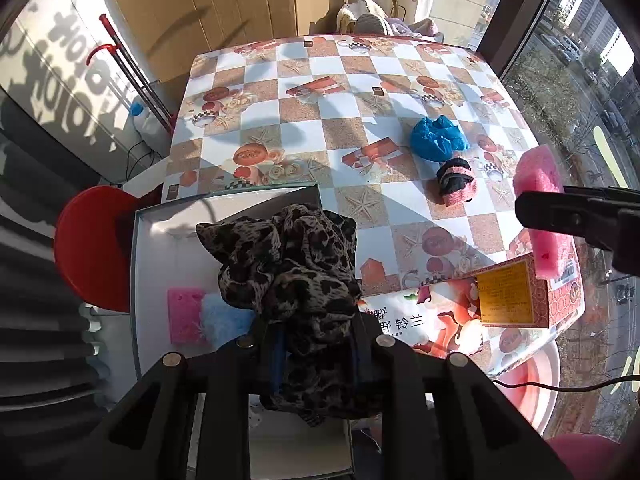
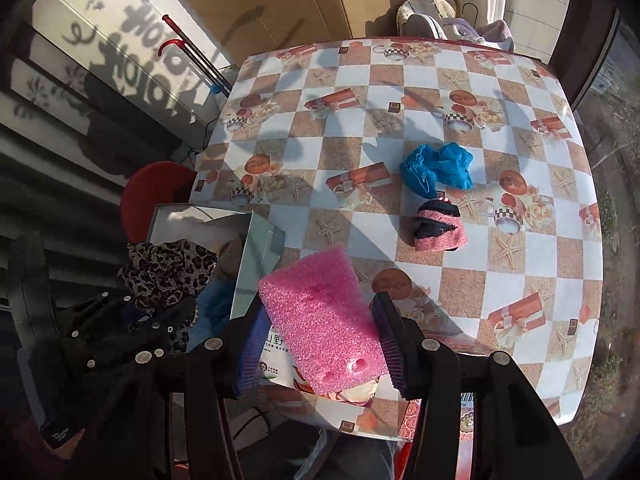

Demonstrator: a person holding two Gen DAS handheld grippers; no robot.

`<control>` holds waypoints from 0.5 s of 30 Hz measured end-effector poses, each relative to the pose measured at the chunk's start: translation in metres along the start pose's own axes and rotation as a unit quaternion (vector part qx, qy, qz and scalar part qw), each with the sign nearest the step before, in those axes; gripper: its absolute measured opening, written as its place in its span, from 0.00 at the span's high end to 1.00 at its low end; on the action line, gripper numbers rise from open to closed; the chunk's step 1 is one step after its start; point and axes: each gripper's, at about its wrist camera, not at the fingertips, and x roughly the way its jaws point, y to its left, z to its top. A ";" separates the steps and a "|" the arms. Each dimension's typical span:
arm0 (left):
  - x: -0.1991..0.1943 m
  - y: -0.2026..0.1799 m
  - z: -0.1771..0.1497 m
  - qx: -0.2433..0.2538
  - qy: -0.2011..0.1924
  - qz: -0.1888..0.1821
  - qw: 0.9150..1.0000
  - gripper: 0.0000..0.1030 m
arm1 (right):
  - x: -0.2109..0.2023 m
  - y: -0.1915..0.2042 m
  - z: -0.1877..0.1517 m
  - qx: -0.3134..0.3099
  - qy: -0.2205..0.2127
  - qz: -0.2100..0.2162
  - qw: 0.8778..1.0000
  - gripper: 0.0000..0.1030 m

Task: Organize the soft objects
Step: 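Lift the scrunchie and pink sponge and carry them over the white box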

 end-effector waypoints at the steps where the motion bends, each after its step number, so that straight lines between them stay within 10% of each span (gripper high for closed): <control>1: -0.001 0.008 -0.007 -0.007 0.002 0.003 1.000 0.75 | 0.004 0.011 0.000 -0.010 0.004 0.004 1.000 0.48; 15: -0.003 0.078 -0.078 -0.092 0.021 0.048 0.994 0.75 | 0.051 0.145 -0.018 -0.145 0.049 0.031 0.988 0.48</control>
